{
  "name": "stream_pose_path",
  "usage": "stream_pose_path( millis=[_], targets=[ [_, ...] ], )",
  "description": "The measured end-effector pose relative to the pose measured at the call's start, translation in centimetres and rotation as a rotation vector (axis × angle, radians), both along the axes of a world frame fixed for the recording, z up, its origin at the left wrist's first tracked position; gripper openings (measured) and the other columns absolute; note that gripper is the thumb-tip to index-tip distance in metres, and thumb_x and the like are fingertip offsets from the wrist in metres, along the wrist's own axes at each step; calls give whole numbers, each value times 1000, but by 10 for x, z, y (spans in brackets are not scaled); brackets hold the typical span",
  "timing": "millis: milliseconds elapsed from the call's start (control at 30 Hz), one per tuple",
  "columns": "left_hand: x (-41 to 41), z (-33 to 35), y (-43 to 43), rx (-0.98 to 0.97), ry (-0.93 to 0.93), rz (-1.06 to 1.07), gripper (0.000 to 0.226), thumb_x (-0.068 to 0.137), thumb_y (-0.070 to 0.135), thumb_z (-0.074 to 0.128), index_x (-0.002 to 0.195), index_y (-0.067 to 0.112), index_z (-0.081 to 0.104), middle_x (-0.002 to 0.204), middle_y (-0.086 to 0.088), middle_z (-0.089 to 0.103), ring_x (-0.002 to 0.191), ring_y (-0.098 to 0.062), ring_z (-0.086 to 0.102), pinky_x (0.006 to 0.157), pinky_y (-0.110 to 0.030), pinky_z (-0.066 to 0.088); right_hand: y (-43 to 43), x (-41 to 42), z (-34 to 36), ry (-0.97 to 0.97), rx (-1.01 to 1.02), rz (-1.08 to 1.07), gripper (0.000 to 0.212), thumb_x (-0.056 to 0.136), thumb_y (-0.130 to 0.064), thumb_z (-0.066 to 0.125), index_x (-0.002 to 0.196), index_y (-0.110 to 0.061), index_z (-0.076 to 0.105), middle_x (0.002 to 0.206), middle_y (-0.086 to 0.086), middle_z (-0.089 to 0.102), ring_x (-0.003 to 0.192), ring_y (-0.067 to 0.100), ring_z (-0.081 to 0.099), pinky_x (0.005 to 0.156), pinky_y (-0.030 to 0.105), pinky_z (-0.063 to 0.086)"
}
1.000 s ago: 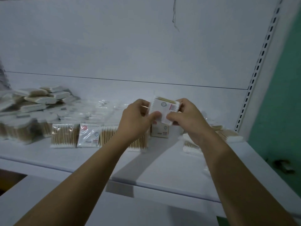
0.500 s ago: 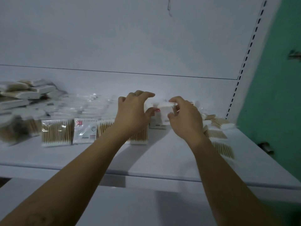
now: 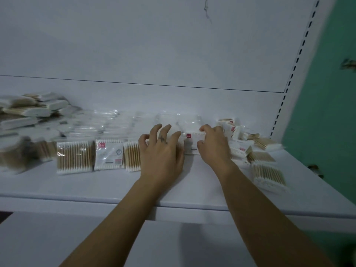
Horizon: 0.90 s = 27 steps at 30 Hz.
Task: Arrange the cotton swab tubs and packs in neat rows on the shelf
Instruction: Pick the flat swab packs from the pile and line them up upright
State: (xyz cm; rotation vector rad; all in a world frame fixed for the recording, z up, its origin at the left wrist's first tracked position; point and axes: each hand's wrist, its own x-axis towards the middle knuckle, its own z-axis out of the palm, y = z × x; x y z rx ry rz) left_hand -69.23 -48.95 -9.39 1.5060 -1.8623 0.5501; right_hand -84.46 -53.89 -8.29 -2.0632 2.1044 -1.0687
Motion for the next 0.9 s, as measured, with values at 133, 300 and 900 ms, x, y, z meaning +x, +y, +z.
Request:
stream_pose_path(
  millis=[133, 300, 900],
  targets=[
    [2, -2, -2, -50, -16, -18, 44, 87, 42, 53, 124, 21, 60, 137, -9, 55, 133, -32, 39, 97, -46, 21, -1, 3, 1, 110, -60, -38, 49, 91, -27, 64, 138, -26, 50, 132, 8, 44, 118, 29, 48, 97, 37, 41],
    [2, -7, 2, -17, -78, -50, 49, 89, 48, 50, 131, 22, 55, 143, -7, 50, 136, -30, 35, 100, -47, 19, 13, -2, 8, 267, -71, -112, 68, 89, -37, 64, 149, -35, 31, 148, 10, 36, 137, 29, 30, 111, 41, 22],
    [-74, 3, 0, 197, 82, -297, 47, 91, 48, 53, 134, 31, 49, 138, 5, 52, 127, -19, 42, 104, -38, 22, 25, -107, 39, 142, 296, -106, 70, 72, -60, 73, 130, -23, 57, 125, -2, 61, 114, 22, 56, 101, 42, 44]
  ],
)
